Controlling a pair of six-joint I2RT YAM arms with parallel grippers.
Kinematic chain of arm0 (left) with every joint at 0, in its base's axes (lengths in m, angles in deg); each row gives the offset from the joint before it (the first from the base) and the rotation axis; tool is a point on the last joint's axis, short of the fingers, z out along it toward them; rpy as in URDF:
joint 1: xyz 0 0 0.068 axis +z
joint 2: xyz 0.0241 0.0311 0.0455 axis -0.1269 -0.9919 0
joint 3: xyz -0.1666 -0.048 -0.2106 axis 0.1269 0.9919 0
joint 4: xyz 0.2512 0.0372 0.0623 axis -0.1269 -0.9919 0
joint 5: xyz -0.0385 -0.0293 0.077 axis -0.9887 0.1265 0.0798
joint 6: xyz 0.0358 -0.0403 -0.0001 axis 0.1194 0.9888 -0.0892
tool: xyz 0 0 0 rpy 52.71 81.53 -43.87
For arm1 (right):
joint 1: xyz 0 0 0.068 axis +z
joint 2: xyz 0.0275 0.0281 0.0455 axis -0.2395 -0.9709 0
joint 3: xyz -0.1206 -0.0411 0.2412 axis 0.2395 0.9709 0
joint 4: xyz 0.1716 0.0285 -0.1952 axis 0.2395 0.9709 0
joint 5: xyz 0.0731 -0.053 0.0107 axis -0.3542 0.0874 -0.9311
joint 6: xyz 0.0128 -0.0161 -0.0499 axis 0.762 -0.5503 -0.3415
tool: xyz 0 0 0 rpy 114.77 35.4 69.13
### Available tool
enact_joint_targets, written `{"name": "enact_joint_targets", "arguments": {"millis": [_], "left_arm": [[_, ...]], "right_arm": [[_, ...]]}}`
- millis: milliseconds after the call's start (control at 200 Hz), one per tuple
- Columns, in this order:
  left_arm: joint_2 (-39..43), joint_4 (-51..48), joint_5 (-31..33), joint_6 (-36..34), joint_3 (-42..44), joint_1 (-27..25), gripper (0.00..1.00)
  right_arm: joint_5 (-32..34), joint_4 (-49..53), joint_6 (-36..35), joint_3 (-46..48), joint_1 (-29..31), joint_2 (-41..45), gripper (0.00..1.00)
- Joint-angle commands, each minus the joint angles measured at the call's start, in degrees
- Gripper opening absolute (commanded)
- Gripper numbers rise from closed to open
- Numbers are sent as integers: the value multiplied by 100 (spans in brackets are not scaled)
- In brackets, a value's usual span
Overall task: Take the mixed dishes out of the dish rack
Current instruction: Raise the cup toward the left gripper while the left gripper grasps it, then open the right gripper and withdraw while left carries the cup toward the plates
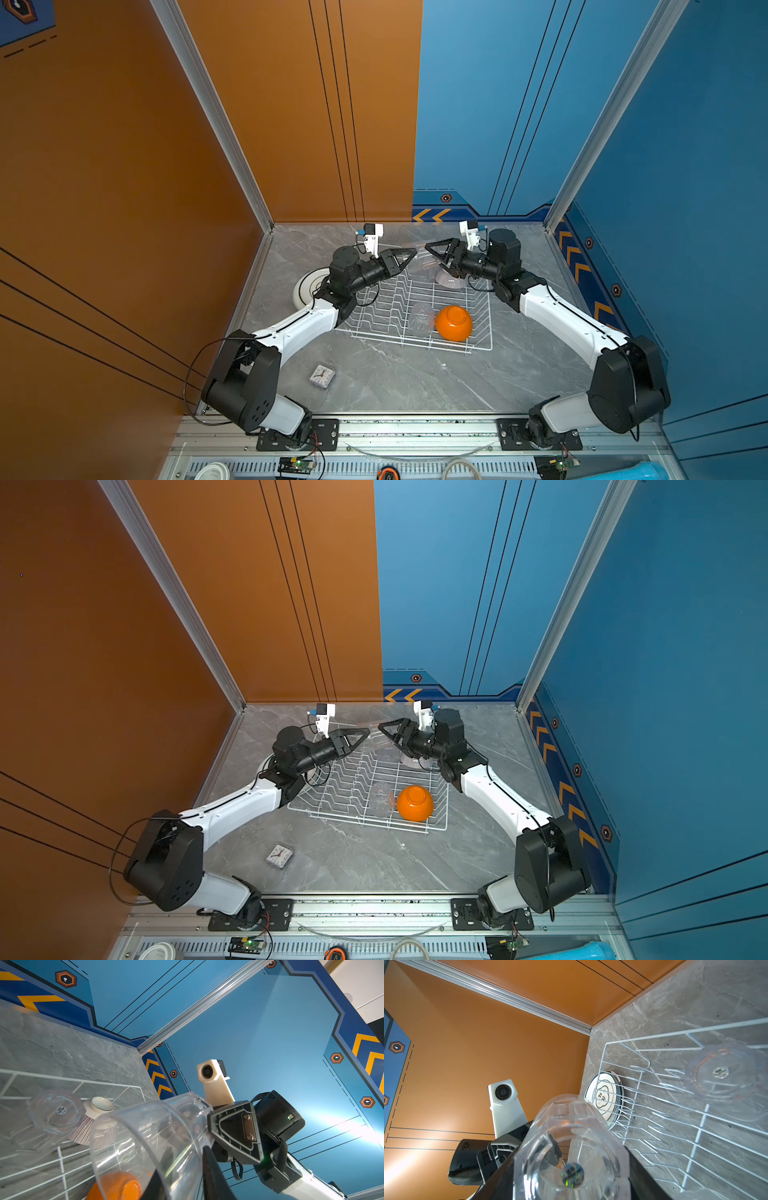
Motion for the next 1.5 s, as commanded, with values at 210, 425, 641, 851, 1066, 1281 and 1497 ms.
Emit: {"name": "enact_joint_targets", "arguments": {"millis": [210,425,641,851,1066,1281,1497], "left_arm": [[-220,-52,-43,-104,-123,-60,0],[-211,-390,36,-185,-159,-65,0],[-19,-802,243,-442,-155,-83,0],[241,-1607,657,-877,-225,-80,0],[419,-2679,1171,-1541,-511,-40,0],[493,-4096,2094,-2312,-1279,216,0],[272,-5579,3558,-3019,-2146,734,0]], "right_arm": [[-257,-404,43,185,50,20,75],[-237,-438,37,223,29,32,83],[-218,-444,61,263,9,63,89],[-113,-443,70,340,-45,117,93],[11,-233,-114,403,-69,182,94],[231,427,-595,387,-136,382,94],[670,1510,-1340,368,-201,778,94]]}}
